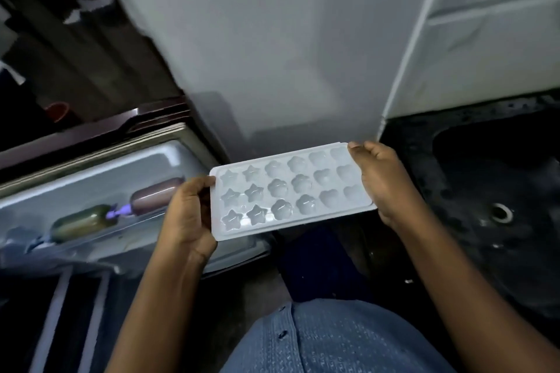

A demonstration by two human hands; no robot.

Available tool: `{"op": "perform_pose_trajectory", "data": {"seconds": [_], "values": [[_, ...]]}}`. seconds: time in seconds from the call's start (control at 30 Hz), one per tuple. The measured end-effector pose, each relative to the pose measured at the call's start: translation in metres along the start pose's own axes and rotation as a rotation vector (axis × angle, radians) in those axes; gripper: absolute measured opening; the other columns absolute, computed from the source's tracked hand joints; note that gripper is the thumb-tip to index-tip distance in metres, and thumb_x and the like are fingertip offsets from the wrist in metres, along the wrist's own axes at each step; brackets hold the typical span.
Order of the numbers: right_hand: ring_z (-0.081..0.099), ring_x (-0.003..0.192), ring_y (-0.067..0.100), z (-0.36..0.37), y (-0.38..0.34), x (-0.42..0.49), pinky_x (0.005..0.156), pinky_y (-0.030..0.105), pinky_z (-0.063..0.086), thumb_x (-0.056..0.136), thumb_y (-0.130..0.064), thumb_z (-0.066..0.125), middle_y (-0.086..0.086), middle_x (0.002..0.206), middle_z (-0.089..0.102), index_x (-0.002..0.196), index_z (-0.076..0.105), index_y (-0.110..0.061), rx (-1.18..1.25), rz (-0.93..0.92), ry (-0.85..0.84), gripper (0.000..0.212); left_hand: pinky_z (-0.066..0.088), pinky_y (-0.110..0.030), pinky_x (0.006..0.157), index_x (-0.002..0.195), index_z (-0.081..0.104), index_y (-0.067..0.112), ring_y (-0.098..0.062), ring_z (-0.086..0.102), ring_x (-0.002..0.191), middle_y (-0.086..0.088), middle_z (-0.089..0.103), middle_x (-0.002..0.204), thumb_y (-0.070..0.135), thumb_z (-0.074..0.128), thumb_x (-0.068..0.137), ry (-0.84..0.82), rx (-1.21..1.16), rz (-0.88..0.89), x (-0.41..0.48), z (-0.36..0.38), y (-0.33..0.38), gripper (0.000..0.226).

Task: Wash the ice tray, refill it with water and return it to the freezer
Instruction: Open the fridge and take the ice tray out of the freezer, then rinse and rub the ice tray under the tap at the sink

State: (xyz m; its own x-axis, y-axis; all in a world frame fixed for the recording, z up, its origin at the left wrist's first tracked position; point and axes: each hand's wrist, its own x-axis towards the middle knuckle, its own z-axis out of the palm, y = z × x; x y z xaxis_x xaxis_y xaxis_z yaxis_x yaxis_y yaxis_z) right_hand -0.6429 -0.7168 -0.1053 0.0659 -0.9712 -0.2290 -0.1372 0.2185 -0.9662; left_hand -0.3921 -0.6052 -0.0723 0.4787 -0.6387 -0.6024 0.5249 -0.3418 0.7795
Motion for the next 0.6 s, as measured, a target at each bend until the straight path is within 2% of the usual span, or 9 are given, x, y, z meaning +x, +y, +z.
{"op": "perform_pose_trajectory", "data": {"seconds": [0.07,0.17,0.3,0.4,0.6], "values": [[0.047,0.08,0.014,-0.032,0.008,0.006,0.073,0.035,0.04,0.102,-0.04,0.059,0.004,0.084,0.051,0.104,0.056,0.009,0.024,0.011,0.035,0.05,0.063,-0.046,0.077,0.1,0.071,0.009,-0.031,0.073,0.084,-0.012,0.074,0.101,0.016,0.053,0.094,-0.039,0.043,-0.016,0.004,0.033,-0.008,0.02],[0.045,0.077,0.018,-0.074,0.018,0.013,0.07,0.035,0.038,0.099,-0.042,0.059,0.003,0.083,0.048,0.095,0.052,0.008,0.057,0.033,0.107,0.05,0.061,-0.046,0.081,0.095,0.073,0.01,-0.033,0.072,0.087,-0.014,0.072,0.103,0.015,0.053,0.09,-0.109,0.11,-0.025,0.009,0.08,-0.019,0.021],[0.048,0.074,0.019,-0.129,0.028,0.015,0.068,0.036,0.041,0.1,-0.041,0.058,0.005,0.079,0.051,0.093,0.054,0.005,0.077,0.061,0.234,0.046,0.063,-0.046,0.075,0.097,0.073,0.008,-0.034,0.073,0.086,-0.015,0.074,0.101,0.014,0.054,0.09,-0.199,0.2,-0.043,0.011,0.141,-0.031,0.021],[0.049,0.076,0.019,-0.166,0.035,0.011,0.068,0.037,0.042,0.097,-0.046,0.056,0.006,0.082,0.053,0.096,0.053,0.006,0.107,0.078,0.321,0.052,0.065,-0.042,0.066,0.096,0.073,0.009,-0.03,0.076,0.076,-0.012,0.076,0.092,0.015,0.051,0.093,-0.278,0.263,-0.073,0.01,0.186,-0.04,0.023],[0.041,0.072,0.019,-0.227,0.056,-0.009,0.066,0.036,0.035,0.108,-0.039,0.054,0.005,0.078,0.045,0.094,0.051,0.006,0.118,0.135,0.556,0.047,0.063,-0.039,0.056,0.099,0.071,0.007,-0.029,0.076,0.067,-0.011,0.077,0.085,0.017,0.046,0.096,-0.453,0.413,-0.139,0.004,0.271,-0.06,0.027]]}}
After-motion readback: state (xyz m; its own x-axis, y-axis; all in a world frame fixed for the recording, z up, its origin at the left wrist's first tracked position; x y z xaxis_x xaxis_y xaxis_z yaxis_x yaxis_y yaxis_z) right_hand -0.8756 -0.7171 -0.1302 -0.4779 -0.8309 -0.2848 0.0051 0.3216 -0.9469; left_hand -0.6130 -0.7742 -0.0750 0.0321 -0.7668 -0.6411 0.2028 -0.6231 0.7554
